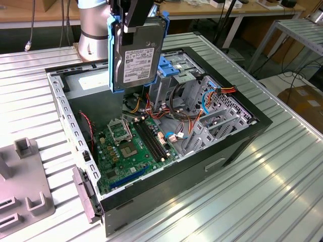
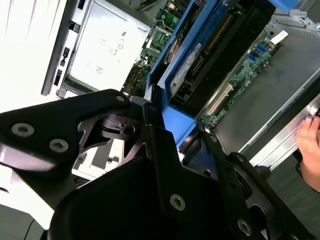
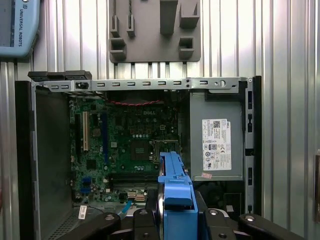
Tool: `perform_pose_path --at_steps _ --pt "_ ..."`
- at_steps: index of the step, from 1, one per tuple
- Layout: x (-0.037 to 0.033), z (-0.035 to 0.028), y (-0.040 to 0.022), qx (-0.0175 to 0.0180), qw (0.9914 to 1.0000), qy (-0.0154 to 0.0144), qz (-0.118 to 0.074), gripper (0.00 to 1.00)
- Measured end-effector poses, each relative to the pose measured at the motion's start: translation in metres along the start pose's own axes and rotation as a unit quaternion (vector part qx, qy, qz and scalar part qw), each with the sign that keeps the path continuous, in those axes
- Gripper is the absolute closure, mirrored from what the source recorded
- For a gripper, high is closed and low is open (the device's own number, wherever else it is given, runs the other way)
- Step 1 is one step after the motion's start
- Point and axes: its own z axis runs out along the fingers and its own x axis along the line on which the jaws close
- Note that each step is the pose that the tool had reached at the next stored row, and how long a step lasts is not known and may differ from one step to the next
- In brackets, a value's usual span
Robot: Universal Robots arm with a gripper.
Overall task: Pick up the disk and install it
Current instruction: 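Insert the disk into the insertion slot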
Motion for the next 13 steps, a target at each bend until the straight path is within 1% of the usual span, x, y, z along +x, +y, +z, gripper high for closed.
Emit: perform_pose_path --at_steps 9,11,13 --pt "0.0001 0.0 -0.0002 0.0 1.0 0.0 0.0 0.63" --pt "0.0011 -0.0001 -0.0003 -0.0001 1.0 0.0001 0.0 0.63" --pt "0.0039 0.0001 -0.0004 0.0 1.0 0.0003 0.0 0.63"
